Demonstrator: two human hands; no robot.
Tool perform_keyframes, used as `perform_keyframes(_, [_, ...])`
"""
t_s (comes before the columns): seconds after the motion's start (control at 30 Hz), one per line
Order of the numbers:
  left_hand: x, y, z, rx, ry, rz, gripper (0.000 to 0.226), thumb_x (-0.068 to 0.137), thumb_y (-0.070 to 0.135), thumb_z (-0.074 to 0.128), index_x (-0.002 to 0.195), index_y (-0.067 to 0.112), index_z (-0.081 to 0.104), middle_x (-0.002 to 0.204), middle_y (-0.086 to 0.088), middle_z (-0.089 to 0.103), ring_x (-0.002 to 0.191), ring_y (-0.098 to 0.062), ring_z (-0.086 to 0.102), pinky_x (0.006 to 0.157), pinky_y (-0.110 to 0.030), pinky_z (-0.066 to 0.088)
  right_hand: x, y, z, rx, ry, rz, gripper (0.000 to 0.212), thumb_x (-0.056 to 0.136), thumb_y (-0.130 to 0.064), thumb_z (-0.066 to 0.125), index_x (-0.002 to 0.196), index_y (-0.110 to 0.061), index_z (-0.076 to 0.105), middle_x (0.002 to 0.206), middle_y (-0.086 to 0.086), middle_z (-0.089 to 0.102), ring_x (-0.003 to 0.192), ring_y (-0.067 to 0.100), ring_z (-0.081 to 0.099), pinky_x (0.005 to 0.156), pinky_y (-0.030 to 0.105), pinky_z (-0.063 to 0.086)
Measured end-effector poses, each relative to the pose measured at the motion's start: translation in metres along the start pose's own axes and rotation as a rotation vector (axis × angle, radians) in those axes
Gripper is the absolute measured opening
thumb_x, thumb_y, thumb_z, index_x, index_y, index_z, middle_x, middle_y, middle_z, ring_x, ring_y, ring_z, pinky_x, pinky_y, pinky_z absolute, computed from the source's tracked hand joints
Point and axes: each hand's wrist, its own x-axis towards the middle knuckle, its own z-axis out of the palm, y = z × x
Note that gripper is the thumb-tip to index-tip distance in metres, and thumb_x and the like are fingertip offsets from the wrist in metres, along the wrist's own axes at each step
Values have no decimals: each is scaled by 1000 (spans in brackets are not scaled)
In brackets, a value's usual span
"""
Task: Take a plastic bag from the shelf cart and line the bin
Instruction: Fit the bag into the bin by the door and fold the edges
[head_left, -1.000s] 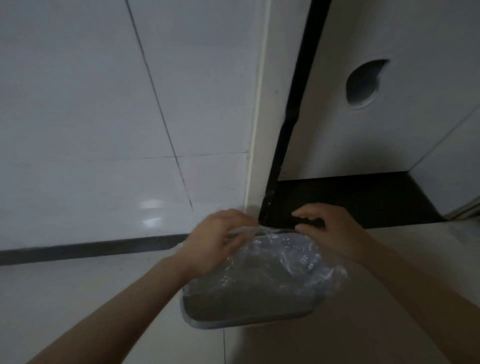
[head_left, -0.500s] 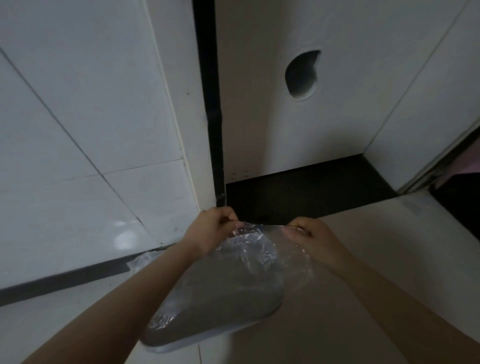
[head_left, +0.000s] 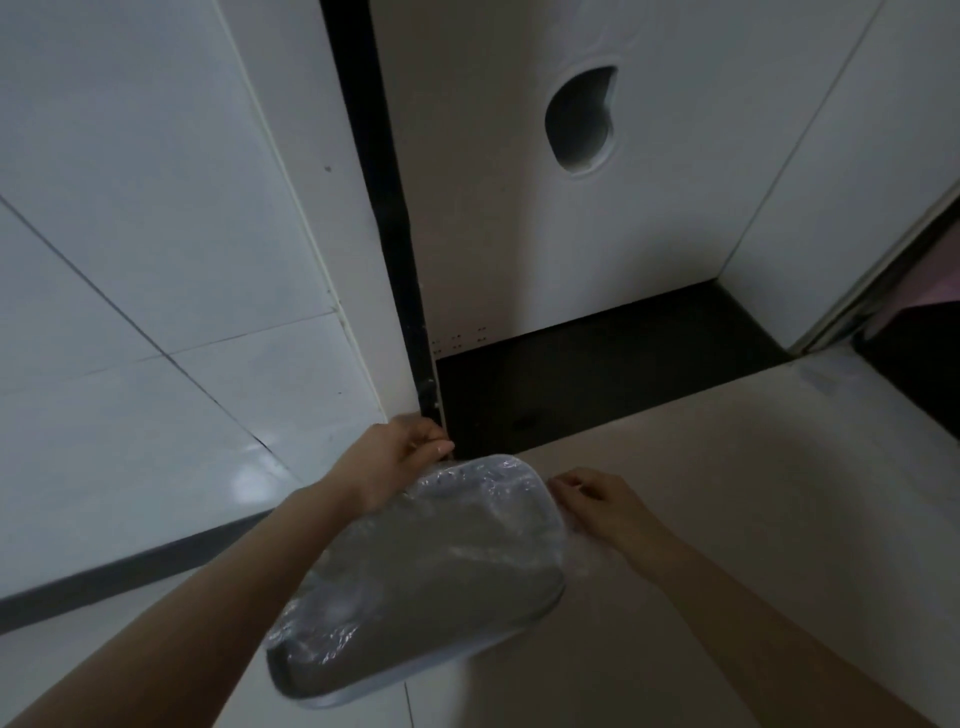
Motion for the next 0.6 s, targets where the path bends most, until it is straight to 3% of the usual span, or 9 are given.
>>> perform_keyframes(0.1, [-31,1,-11,57,106,80,37,90,43,47,121,26,58,131,7,53,116,-7,50,98,-23,37,-16,-12,-24,89,-1,50,19,88,-32,58,106,-27,62,108,1,66,93,11,62,74,24,48])
perform_keyframes(0.23, [-87,4,-12,197,132,201,48,86,61,38,128,40,48,139,15,46,123,-3,44,105,-30,36,-54,-20,-35,-237,135,-346,39,80,-35,68,116,-38,55,116,-17,58,105,-4,52,81,11,40])
perform_keyframes(0.3, [-104,13,1,226,110,246,51,83,60,44,127,37,51,134,15,52,121,-5,49,104,-31,39,-72,-19,-27,-382,66,-537,49,73,-44,73,117,-42,53,118,-20,56,110,-3,50,91,15,38])
perform_keyframes(0.37, [-111,23,17,290,116,285,48,80,57,51,117,29,62,121,10,64,111,-12,60,100,-30,43,-80,-14,-17,-531,48,-630,52,71,-45,74,119,-34,58,119,-16,59,110,7,53,94,27,39])
perform_keyframes(0.5, [-116,35,35,271,223,271,17,70,44,71,78,29,73,78,15,73,72,-11,67,75,-20,40,-84,-7,-6,-546,158,-670,35,72,-23,79,105,-20,69,101,-3,68,93,16,63,85,37,47])
perform_keyframes(0.6, [-128,32,42,179,260,195,12,72,40,74,75,29,69,77,15,69,69,-9,65,66,-20,45,-87,-3,-3,-528,184,-704,18,72,-20,78,88,-15,72,84,-1,67,77,15,63,72,40,50])
